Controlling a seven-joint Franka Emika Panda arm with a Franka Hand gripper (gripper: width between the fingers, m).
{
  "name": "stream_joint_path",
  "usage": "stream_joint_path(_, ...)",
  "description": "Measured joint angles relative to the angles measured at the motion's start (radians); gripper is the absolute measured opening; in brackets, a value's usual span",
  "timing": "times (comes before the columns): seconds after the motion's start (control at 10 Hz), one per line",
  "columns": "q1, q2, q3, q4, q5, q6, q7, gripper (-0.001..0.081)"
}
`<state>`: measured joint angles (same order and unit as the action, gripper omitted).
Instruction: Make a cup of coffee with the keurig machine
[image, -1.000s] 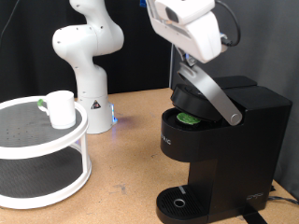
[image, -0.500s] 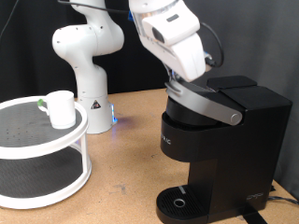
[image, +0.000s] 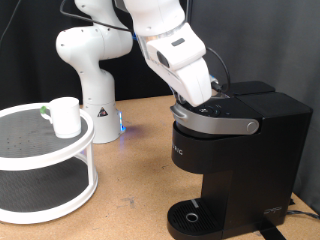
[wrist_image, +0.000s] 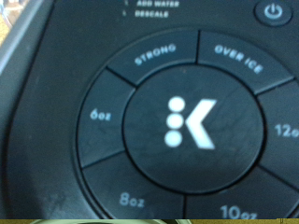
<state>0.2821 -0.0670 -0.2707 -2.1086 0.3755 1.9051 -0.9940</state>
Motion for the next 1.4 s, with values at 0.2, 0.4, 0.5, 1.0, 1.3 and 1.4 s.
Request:
stream_joint_path(0.2, 0.000, 0.001, -0.003, -0.020, 0.000, 0.019, -0.009, 0.0001)
stream_joint_path(0.4, 0.000, 0.002, -0.004, -0.039, -0.001, 0.043, -0.012, 0.0001)
stream_joint_path(0.5, 0.000, 0.004, -0.004, -0.046, -0.002, 0.056, -0.012, 0.0001)
stream_joint_path(1.0, 0.000, 0.004, -0.004, -0.047, -0.003, 0.065, -0.012, 0.0001)
stream_joint_path(1.3, 0.000, 0.000, -0.007, -0.043, 0.051, 0.073, -0.035, 0.0001)
stream_joint_path(1.4, 0.000, -0.008, -0.011, -0.038, 0.071, 0.073, -0.047, 0.0001)
